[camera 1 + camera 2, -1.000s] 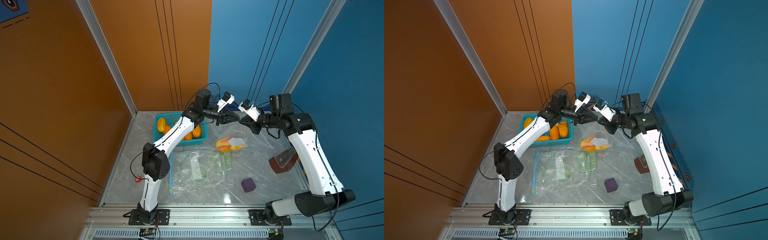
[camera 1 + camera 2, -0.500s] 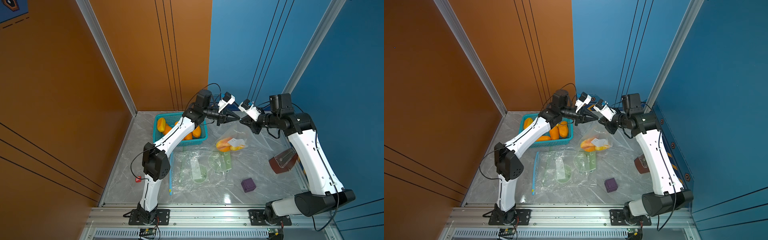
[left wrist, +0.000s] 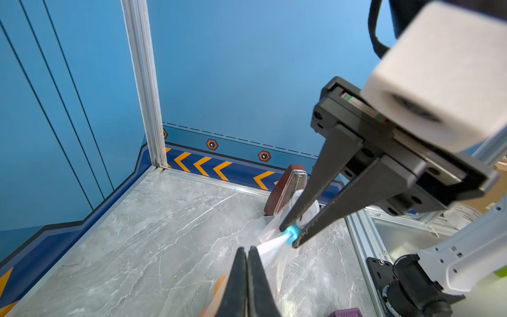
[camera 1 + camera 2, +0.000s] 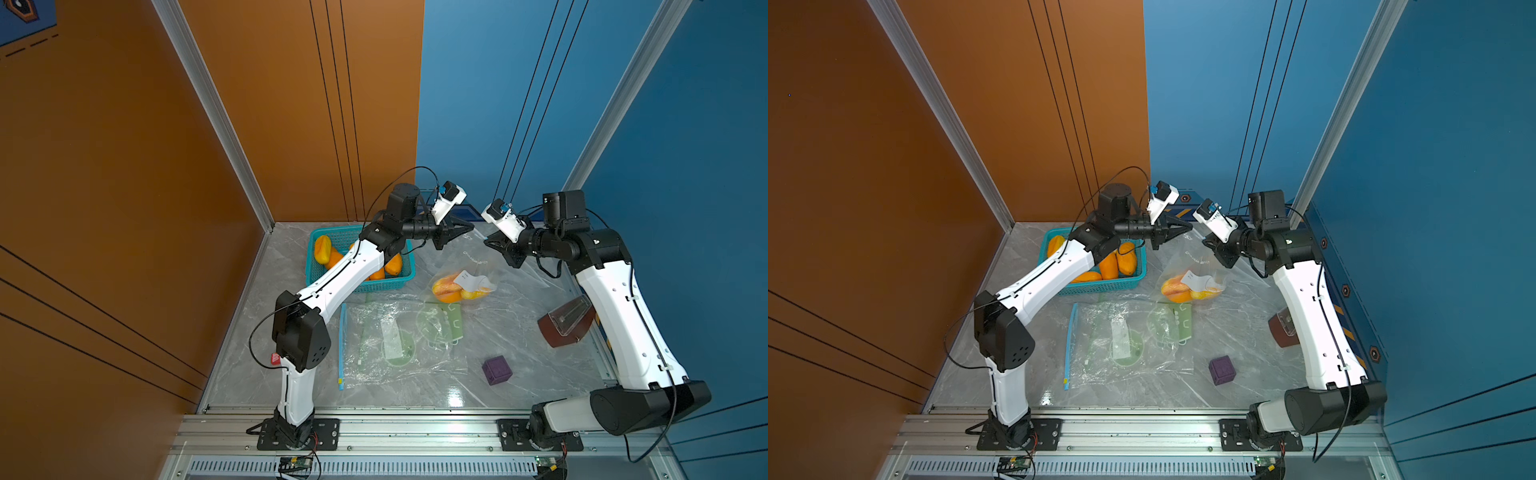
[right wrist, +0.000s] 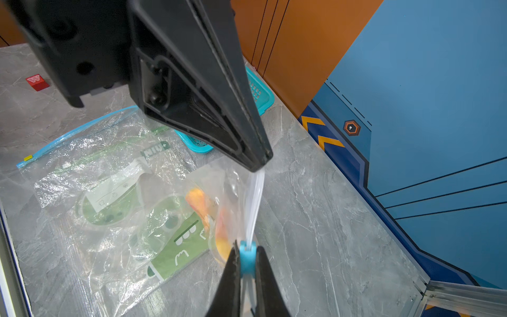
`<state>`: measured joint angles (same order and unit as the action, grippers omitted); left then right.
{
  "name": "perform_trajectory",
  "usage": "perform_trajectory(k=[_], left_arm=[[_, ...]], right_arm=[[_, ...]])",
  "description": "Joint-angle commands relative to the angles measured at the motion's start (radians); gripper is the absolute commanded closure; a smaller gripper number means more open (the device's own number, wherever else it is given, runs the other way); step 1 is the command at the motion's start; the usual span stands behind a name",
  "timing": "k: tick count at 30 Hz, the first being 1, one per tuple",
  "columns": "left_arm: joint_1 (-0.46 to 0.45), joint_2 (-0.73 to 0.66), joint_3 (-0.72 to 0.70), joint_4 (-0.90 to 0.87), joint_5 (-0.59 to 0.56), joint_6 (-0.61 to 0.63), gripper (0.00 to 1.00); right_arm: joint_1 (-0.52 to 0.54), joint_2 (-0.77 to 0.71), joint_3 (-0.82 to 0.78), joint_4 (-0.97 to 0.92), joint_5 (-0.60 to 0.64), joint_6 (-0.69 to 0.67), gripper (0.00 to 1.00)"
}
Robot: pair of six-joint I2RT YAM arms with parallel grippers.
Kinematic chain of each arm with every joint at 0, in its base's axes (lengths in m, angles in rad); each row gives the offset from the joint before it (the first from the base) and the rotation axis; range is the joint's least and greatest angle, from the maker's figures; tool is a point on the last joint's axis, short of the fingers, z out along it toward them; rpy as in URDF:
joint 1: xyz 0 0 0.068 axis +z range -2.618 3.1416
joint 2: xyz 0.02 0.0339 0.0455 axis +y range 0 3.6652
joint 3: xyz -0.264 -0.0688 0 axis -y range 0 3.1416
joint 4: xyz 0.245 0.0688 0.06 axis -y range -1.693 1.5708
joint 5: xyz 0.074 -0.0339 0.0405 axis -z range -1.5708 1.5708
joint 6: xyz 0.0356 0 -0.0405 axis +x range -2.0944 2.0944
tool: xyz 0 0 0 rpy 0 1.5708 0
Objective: Place the mango in a zip-top bag and seal the zipper
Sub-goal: Zip the zipper on the zipper food storage bag.
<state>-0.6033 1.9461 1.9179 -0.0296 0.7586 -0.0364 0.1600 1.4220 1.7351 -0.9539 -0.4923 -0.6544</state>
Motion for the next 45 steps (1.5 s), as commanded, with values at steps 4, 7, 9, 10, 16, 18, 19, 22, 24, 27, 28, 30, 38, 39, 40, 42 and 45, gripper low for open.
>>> perform_trajectory(k=[4, 7, 9, 10, 16, 18, 19, 22, 24, 27, 28, 30, 38, 39, 40, 42, 45], left_arm=[[0.079, -0.045, -0.014, 0.121, -0.168, -0.06, 1.0], [0.083, -0.049, -0.015, 0.122, -0.193, -0.061, 1.0], [0.087, -0.049, -0.016, 0.121, -0.211, -0.061, 1.0], [0.088, -0.047, -0.016, 0.121, -0.22, -0.062, 1.0], [0.097, -0.035, -0.012, 0.12, -0.267, -0.078, 1.0], [0.1, -0.029, -0.01, 0.121, -0.282, -0.086, 1.0], [0.102, -0.026, -0.008, 0.121, -0.292, -0.09, 1.0], [0.112, -0.015, -0.002, 0.121, -0.312, -0.108, 1.0], [0.119, -0.007, 0.002, 0.121, -0.319, -0.122, 1.0], [0.126, 0.006, 0.01, 0.121, -0.319, -0.134, 1.0], [0.126, 0.008, 0.015, 0.121, -0.32, -0.135, 1.0], [0.127, 0.015, 0.024, 0.121, -0.313, -0.138, 1.0], [0.129, 0.025, 0.033, 0.121, -0.314, -0.145, 1.0], [0.128, 0.029, 0.036, 0.122, -0.312, -0.148, 1.0], [0.128, 0.03, 0.04, 0.121, -0.309, -0.15, 1.0], [0.125, 0.038, 0.05, 0.12, -0.302, -0.155, 1.0], [0.112, 0.048, 0.066, 0.122, -0.294, -0.158, 1.0]], right_arm=[[-0.075, -0.074, -0.024, -0.097, 0.009, 0.018, 1.0], [-0.106, -0.091, -0.046, -0.097, 0.006, 0.025, 1.0], [-0.126, -0.101, -0.059, -0.097, 0.005, 0.03, 1.0], [-0.136, -0.106, -0.066, -0.097, 0.006, 0.031, 1.0], [-0.18, -0.128, -0.103, -0.089, 0.018, 0.053, 1.0], [-0.201, -0.141, -0.122, -0.082, 0.021, 0.062, 1.0], [-0.211, -0.147, -0.129, -0.078, 0.021, 0.066, 1.0], [-0.247, -0.172, -0.158, -0.067, 0.015, 0.075, 1.0], [-0.276, -0.188, -0.181, -0.055, 0.015, 0.083, 1.0], [-0.308, -0.202, -0.207, -0.04, 0.023, 0.095, 1.0], [-0.311, -0.205, -0.214, -0.032, 0.03, 0.101, 1.0], [-0.318, -0.213, -0.222, -0.016, 0.032, 0.11, 1.0], [-0.322, -0.222, -0.228, 0.049, 0.098, 0.161, 1.0], [-0.322, -0.222, -0.229, 0.062, 0.105, 0.173, 1.0], [-0.321, -0.222, -0.229, 0.072, 0.11, 0.185, 1.0], [-0.32, -0.221, -0.231, 0.102, 0.119, 0.22, 1.0], [-0.313, -0.225, -0.24, 0.151, 0.126, 0.28, 1.0]])
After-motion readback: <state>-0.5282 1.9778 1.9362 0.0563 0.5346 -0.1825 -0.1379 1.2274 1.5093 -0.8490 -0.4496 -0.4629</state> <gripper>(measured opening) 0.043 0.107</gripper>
